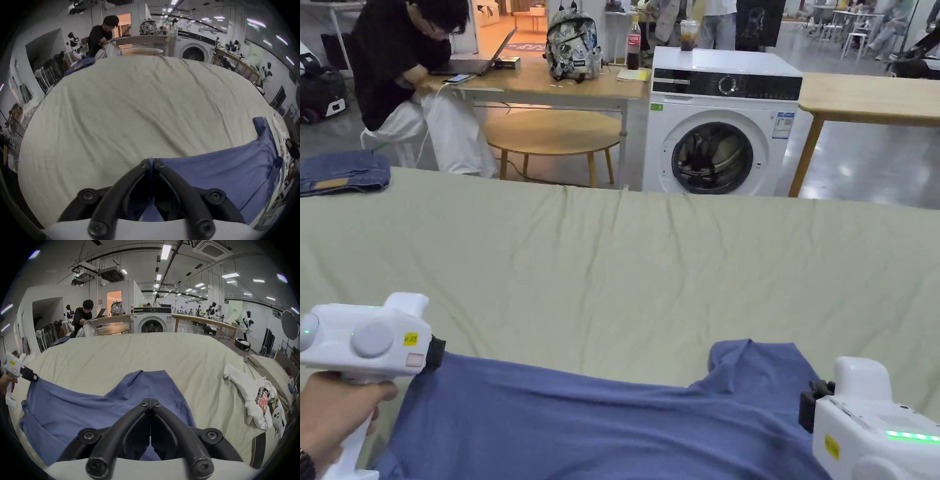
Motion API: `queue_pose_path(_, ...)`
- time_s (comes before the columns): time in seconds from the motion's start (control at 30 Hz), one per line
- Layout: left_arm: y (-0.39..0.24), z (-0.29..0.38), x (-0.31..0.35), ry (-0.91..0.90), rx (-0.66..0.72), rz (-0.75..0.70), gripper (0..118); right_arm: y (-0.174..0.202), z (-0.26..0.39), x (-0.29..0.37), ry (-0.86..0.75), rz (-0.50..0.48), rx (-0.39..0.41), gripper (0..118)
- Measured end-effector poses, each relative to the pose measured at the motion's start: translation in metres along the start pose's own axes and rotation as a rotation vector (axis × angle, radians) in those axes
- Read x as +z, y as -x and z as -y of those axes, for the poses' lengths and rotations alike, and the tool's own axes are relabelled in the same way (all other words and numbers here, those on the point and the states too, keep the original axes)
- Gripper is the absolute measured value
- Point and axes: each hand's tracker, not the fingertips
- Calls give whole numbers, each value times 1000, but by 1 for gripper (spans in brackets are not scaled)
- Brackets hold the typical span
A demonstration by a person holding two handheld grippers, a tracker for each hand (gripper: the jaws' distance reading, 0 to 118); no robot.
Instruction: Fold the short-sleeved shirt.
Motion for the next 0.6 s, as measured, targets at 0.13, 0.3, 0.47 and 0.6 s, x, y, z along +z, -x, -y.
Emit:
queue_pose_path(0.13, -3, 1, 2, -6, 2, 7, 0, -26, -22, -51, 134, 4, -1, 13)
queue_pose_path(0.3, -5, 8, 5, -11, 19, 7, 0, -49, -36, -114, 325, -16, 38, 68)
queue_pose_path(0.47, -4, 14, 12, -26, 39, 13, 0, -63, -31, -153, 417, 4, 35, 69)
queue_pose_path(0.6, -3, 15, 16, -35, 56, 19, 0, -63, -26, -167, 451, -6, 33, 73)
